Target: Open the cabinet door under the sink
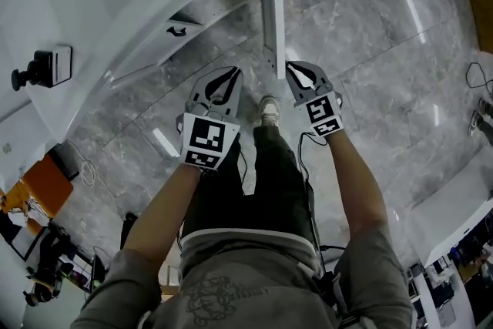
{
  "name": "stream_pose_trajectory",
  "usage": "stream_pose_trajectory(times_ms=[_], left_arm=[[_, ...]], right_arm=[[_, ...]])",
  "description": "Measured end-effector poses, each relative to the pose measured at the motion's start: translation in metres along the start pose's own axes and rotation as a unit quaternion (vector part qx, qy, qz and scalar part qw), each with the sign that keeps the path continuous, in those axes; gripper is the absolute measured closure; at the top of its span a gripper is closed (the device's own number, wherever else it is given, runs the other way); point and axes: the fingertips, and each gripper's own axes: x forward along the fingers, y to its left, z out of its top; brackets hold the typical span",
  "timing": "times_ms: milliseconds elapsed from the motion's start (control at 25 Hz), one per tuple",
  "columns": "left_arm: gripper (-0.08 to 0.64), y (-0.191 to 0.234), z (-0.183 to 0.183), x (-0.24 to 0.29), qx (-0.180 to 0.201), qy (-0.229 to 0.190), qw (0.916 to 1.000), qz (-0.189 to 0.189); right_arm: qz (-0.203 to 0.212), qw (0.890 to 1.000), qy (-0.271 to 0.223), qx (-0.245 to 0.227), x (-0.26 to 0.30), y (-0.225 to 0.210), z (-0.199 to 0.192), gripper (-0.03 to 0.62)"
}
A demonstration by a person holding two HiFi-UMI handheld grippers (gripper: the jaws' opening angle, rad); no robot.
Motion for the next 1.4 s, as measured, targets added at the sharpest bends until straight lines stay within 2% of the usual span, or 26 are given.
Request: stream_pose_trajectory(times_ms=[120,200,280,440,560,680,800,1000,1160,1400], left_arm=[[0.534,-0.016,0.005,0.011,0.013,0.001,0.9997,-0.02],[0.533,-0.027,0.008,0.017,0.019,0.002,0.9993,-0.031],[0.533,-0.036,0.012,0.022,0.024,0.002,0.9989,-0.039],[0.534,-0.045,0.013,0.028,0.037,0.009,0.998,-0.051],[0.534,-0.05,0.01,0.031,0.041,0.018,0.9974,-0.057],[0.534,-0.056,0.01,0.035,0.045,0.024,0.9967,-0.063],[0.533,-0.064,0.018,0.036,0.053,0.026,0.9959,-0.069],[0.534,-0.077,0.055,0.024,0.07,0.006,0.9944,-0.078],[0.534,-0.083,0.096,0.002,0.087,-0.022,0.9929,-0.079],[0.533,-0.087,0.156,-0.048,0.089,-0.061,0.9916,-0.071]], right_arm=[[-0.003,1.0,0.003,-0.025,-0.004,-0.008,-0.005,0.546],[-0.021,1.0,-0.002,-0.013,-0.008,-0.016,-0.01,0.546],[-0.057,0.998,-0.009,0.017,-0.017,-0.031,-0.016,0.548],[-0.151,0.983,-0.023,0.102,-0.039,-0.086,-0.033,0.554],[-0.198,0.971,-0.022,0.133,-0.056,-0.126,-0.044,0.554],[-0.228,0.961,-0.027,0.154,-0.075,-0.148,-0.048,0.552],[-0.241,0.956,-0.042,0.16,-0.097,-0.148,-0.044,0.552],[-0.253,0.951,-0.106,0.146,-0.155,-0.131,0.009,0.552],[-0.25,0.948,-0.162,0.115,-0.206,-0.113,0.074,0.554],[-0.241,0.934,-0.251,0.081,-0.276,-0.085,0.182,0.554]])
